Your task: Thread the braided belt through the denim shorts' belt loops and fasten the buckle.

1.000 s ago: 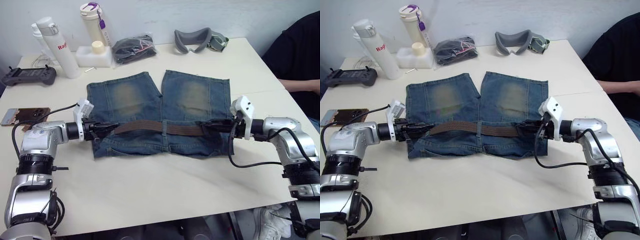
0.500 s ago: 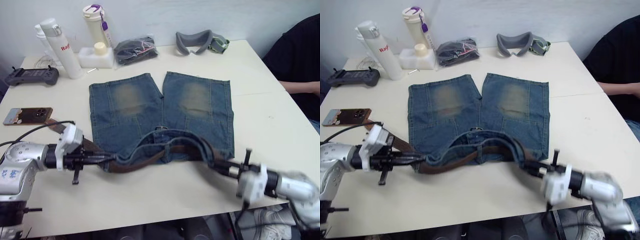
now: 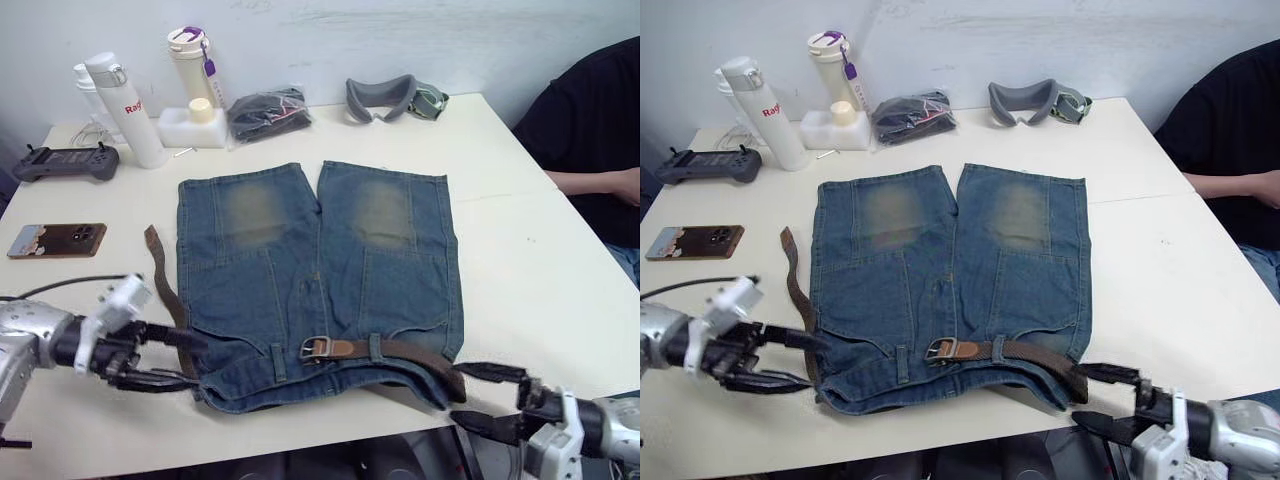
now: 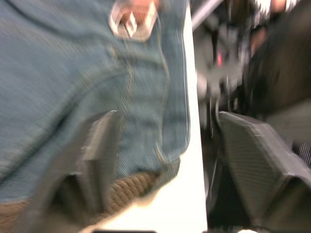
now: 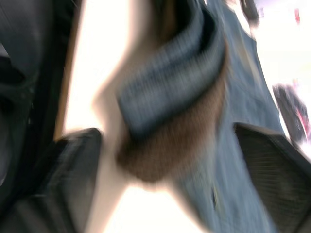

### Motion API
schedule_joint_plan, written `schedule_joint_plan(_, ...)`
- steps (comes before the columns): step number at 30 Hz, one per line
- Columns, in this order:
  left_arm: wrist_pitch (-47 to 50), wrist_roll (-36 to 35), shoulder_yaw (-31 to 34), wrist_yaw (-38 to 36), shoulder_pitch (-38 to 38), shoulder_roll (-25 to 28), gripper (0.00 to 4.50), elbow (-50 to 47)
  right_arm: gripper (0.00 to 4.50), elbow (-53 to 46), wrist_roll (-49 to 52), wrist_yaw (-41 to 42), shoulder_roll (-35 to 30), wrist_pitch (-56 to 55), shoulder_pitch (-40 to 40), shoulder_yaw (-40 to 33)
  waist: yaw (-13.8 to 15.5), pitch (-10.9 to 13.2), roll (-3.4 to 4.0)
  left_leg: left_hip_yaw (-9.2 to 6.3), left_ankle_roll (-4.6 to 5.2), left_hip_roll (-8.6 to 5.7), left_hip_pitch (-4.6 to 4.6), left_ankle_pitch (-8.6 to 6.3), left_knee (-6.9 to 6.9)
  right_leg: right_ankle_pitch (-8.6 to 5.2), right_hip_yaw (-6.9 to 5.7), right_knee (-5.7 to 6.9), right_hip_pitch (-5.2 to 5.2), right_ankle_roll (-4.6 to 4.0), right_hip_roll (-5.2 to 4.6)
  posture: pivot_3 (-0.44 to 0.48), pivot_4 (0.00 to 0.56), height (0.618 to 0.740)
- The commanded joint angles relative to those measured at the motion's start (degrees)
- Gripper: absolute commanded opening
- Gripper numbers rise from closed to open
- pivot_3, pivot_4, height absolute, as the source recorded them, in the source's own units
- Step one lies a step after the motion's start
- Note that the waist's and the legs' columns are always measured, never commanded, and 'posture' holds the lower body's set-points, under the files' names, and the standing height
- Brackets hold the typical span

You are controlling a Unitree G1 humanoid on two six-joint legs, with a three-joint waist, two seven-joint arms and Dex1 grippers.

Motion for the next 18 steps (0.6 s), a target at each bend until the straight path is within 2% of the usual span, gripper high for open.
schedule_joint_plan(1, 7.5, -9.7, 3.7, -6.4, -0.8, 4.4, 4.44, 2.5, 4.5, 9.1, 6.6, -1.1, -3.8, -0.9, -3.2, -2.6, -0.4, 0.0, 0.0, 0.02, 0.03, 0.01, 0.02, -0.03, 0.0, -0.02, 0.04, 0.01, -0.01, 0.03, 0.0, 0.0, 0.15, 0.74)
schedule_joint_plan(4, 9.3, -12.6, 4.6, -6.1, -3.8, 5.1, 4.44, 6.3, 4.5, 16.1, 9.2, -0.6, -5.2, 1.6, -9.2, -2.9, -1.1, 0.0, 0.0, 0.03, 0.03, 0.02, 0.04, -0.04, -0.02, -0.03, 0.03, 0.01, -0.01, 0.05, 0.02, 0.0, 0.15, 0.74)
schedule_joint_plan(6, 6.9, -9.7, 3.0, 0.4, -9.0, 1.6, 4.44, 9.1, 4.5, 18.1, 10.6, 0.1, -4.8, 5.5, -15.0, -2.1, -1.3, 0.1, 0.03, 0.03, 0.03, 0.01, 0.06, -0.04, -0.01, -0.03, 0.03, 0.05, -0.01, 0.05, 0.03, 0.0, 0.15, 0.74)
schedule_joint_plan(8, 2.6, -3.1, -0.3, 8.9, -13.1, -2.6, 4.44, 11.1, 4.5, 16.8, 13.3, 2.9, -3.4, 15.7, -20.7, 0.3, -1.3, 0.0, 0.13, 0.03, 0.03, 0.0, 0.08, -0.04, 0.01, -0.01, 0.03, 0.09, -0.01, 0.09, 0.05, 0.0, 0.15, 0.74)
schedule_joint_plan(9, 3.3, -0.7, -2.0, 13.3, -15.6, -4.8, 4.44, 12.5, 4.5, 14.5, 14.4, 4.1, -2.3, 23.9, -23.4, 2.0, -1.3, 0.0, 0.15, 0.03, 0.03, 0.01, 0.08, -0.04, 0.02, 0.1, 0.03, 0.11, -0.01, 0.3, 0.04, 0.0, 0.15, 0.74)
schedule_joint_plan(10, 3.9, 1.0, -3.2, 16.5, -17.6, -6.5, 4.44, 13.6, 4.5, 11.9, 15.7, 5.0, -1.2, 31.1, -25.4, 3.3, -1.3, 0.0, 0.15, 0.01, 0.03, 0.01, 0.08, -0.04, 0.01, 0.46, 0.03, 0.1, -0.01, 0.96, 0.05, 0.0, 0.15, 0.74)
schedule_joint_plan(13, 5.8, 6.0, -6.2, 27.9, -24.8, -13.0, 4.44, 16.8, 4.5, -0.4, 22.0, 6.0, 2.3, 58.8, -34.8, 7.9, -1.2, 0.1, 0.14, -0.14, 0.0, 0.03, -0.09, -0.05, 0.03, 0.47, 0.01, 0.12, -0.17, 0.99, 0.19, 0.0, 0.15, 0.74)
schedule_joint_plan(14, 5.8, 7.9, -7.1, 31.6, -26.8, -15.4, 4.44, 17.6, 4.5, -3.2, 21.0, 6.2, 3.3, 66.8, -38.4, 10.1, -1.2, 0.1, 0.15, -0.33, -0.02, 0.08, -0.14, -0.05, 0.09, 0.47, 0.03, 0.18, -0.27, 0.99, 0.22, 0.0, 0.15, 0.74)
schedule_joint_plan(16, 5.1, 11.8, -9.5, 36.6, -29.3, -19.2, 4.44, 18.6, 4.5, -6.4, 19.9, 6.5, 5.1, 80.5, -44.5, 13.7, -1.1, 0.0, 0.2, -0.44, -0.11, 0.05, -0.73, 0.0, 0.25, 0.54, 0.14, 0.43, -0.93, 1.11, 0.16, 0.0, 0.15, 0.74)
schedule_joint_plan(18, 4.1, 15.4, -12.3, 39.9, -30.8, -21.9, 4.44, 18.9, 4.5, -6.3, 18.1, 5.8, 7.5, 89.1, -49.3, 15.9, -0.5, 0.0, 0.18, -0.47, -0.25, 0.0, -1.32, 0.09, 0.42, 0.56, 0.14, 0.72, -1.59, 1.13, 0.12, 0.0, 0.15, 0.74)
